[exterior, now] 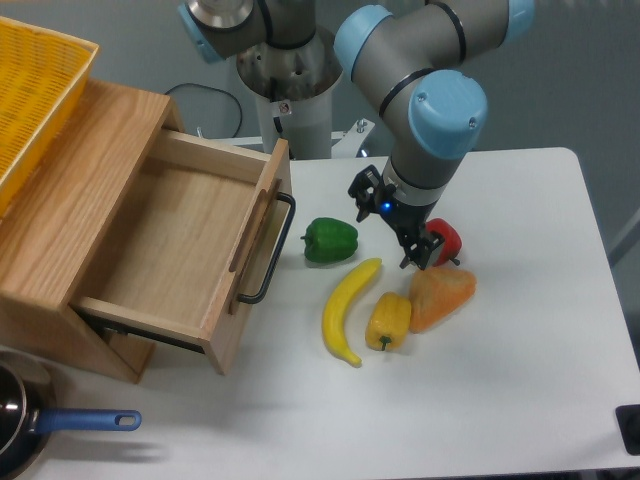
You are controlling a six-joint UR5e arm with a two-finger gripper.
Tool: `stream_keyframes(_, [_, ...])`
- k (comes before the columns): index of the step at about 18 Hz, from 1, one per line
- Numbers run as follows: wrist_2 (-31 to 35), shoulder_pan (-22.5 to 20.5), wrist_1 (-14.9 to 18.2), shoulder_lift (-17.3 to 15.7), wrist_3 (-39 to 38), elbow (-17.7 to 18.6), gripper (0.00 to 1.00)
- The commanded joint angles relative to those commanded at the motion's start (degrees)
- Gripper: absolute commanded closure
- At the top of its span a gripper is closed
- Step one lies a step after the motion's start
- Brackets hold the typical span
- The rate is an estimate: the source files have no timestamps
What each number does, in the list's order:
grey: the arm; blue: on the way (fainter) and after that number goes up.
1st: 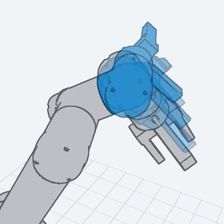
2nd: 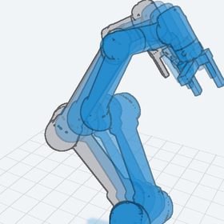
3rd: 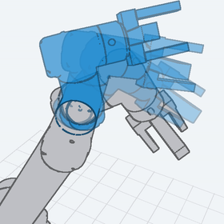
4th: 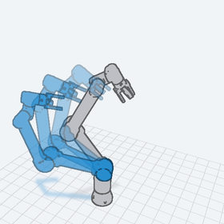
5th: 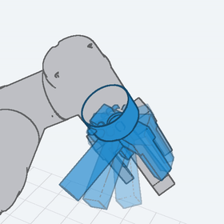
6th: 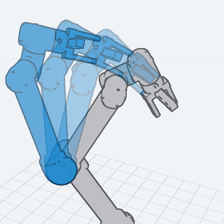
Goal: Pick up the banana
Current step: 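Move the gripper from the red pepper toward the yellow banana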
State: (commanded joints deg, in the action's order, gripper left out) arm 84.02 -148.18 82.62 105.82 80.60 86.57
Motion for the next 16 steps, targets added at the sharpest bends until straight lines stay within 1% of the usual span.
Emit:
stream_keyframes(5, [-0.79,0.18,-0.18,0.17,-0.17,-0.17,0.0])
stream_keyframes(6, [-0.79,0.35,-1.05,-0.09,-0.7,1.65,0.0])
stream_keyframes(8, [-0.79,0.35,-4.03,-0.44,-0.7,3.59,0.0])
stream_keyframes(9, [-0.79,0.44,-4.74,-0.53,-1.14,4.04,0.0])
stream_keyframes(13, [-0.97,0.79,-5.1,-0.09,-7.63,4.13,0.0])
stream_keyframes(16, [-1.75,1.32,-5.1,0.09,-9.14,4.13,0.0])
